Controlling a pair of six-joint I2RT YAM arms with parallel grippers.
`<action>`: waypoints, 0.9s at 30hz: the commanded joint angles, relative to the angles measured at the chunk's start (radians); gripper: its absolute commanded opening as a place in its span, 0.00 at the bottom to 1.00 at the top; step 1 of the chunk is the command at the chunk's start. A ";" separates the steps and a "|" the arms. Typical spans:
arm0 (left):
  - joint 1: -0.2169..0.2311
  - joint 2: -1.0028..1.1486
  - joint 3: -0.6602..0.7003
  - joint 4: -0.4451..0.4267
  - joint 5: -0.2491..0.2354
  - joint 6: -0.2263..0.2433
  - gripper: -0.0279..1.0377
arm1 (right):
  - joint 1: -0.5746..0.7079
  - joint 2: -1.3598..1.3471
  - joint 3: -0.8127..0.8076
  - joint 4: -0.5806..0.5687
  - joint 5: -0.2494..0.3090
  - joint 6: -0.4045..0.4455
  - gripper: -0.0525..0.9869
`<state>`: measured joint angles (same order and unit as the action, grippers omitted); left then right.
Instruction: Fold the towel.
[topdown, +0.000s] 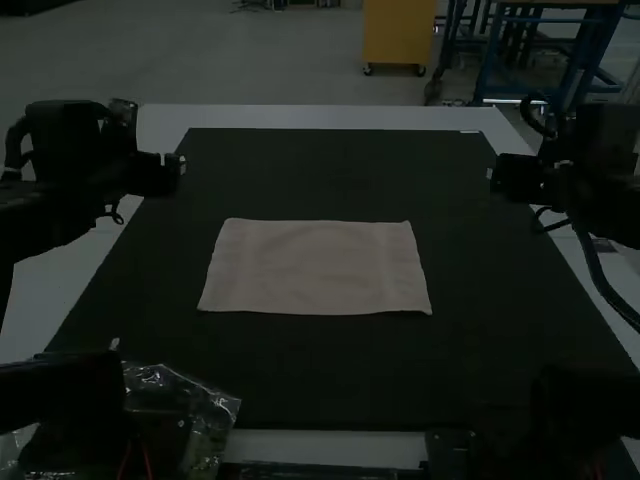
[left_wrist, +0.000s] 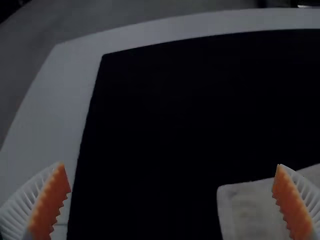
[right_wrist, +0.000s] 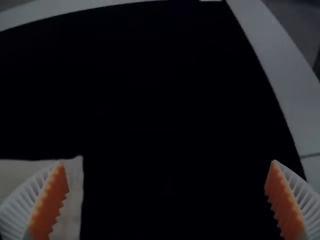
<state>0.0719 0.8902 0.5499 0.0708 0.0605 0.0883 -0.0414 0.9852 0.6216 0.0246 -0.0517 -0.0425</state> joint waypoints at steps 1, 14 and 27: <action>-0.029 -0.028 -0.028 -0.008 0.013 -0.004 0.92 | -0.005 -0.059 -0.019 0.018 0.018 0.039 0.92; -0.070 0.170 -0.105 -0.062 0.185 -0.022 0.92 | 0.084 0.013 -0.131 -0.064 -0.154 0.006 0.92; -0.061 0.420 -0.102 0.196 0.260 -0.024 0.92 | 0.155 0.326 -0.132 0.207 -0.204 0.027 0.92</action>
<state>0.0109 1.2617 0.4339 0.2371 0.2909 0.0723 0.0917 1.2518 0.4736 0.2050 -0.2359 -0.0254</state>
